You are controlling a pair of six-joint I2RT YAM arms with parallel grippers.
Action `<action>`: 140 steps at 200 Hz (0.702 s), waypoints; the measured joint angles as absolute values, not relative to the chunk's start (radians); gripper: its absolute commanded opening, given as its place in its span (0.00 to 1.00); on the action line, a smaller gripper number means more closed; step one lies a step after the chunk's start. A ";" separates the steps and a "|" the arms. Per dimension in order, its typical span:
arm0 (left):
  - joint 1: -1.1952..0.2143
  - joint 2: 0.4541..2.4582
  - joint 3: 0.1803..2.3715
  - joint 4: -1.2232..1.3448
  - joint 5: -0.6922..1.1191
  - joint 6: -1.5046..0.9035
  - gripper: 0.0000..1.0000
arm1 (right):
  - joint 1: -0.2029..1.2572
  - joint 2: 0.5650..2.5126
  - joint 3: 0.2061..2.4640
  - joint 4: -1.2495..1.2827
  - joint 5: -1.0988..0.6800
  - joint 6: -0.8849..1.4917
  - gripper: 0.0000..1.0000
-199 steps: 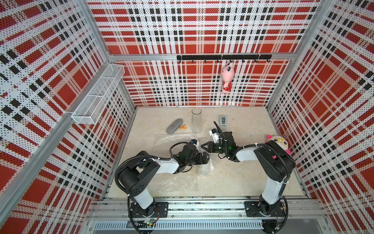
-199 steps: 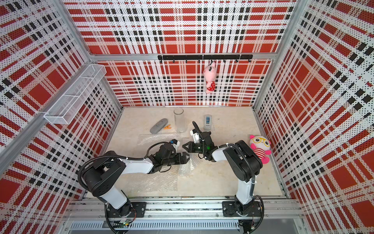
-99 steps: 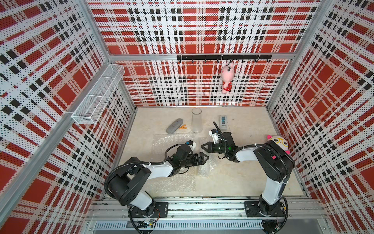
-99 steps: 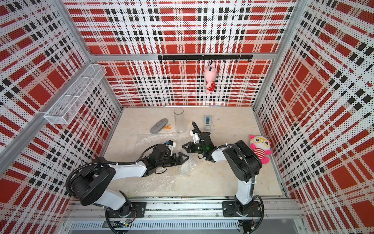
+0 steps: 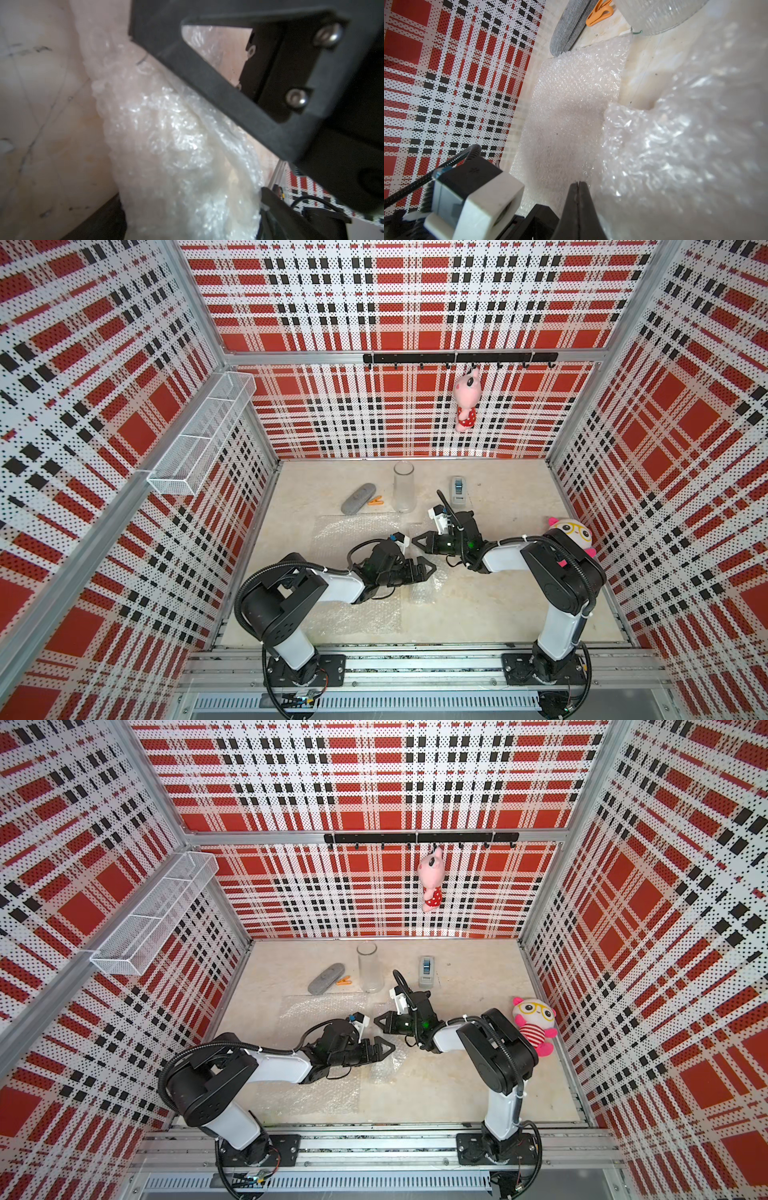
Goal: Wrap vases in bubble wrap
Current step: Wrap the vase in bubble wrap.
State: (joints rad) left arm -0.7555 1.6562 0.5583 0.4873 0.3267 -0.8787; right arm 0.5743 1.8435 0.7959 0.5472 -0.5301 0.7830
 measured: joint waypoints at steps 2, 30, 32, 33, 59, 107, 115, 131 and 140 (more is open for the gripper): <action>-0.756 1.658 0.558 0.489 0.326 -0.883 0.84 | 0.574 1.843 0.796 0.547 -0.530 0.782 0.05; -0.756 1.671 0.559 0.486 0.310 -0.887 0.67 | 0.575 1.836 0.797 0.530 -0.522 0.778 0.05; -0.756 1.671 0.559 0.484 0.310 -0.891 0.65 | 0.575 1.835 0.798 0.527 -0.522 0.778 0.05; -0.756 1.672 0.559 0.485 0.310 -0.891 0.65 | 0.575 1.835 0.798 0.527 -0.522 0.778 0.05; -0.756 1.677 0.559 0.490 0.307 -0.902 0.53 | 0.576 1.823 0.806 0.490 -0.514 0.769 0.07; -0.756 1.679 0.559 0.495 0.307 -0.902 0.39 | 0.572 1.721 0.862 0.318 -0.494 0.696 0.32; -0.756 1.681 0.559 0.497 0.307 -0.902 0.38 | 0.565 1.691 0.877 0.285 -0.490 0.678 0.34; -0.756 1.684 0.559 0.503 0.307 -0.901 0.38 | 0.543 1.616 0.892 0.232 -0.483 0.639 0.31; -0.756 1.684 0.559 0.505 0.308 -0.901 0.38 | 0.518 1.573 0.888 0.210 -0.480 0.620 0.23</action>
State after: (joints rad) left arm -0.7555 1.6844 0.5587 0.5049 0.3077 -0.9012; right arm 0.5179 1.5730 0.8883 0.2104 -0.4805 0.6201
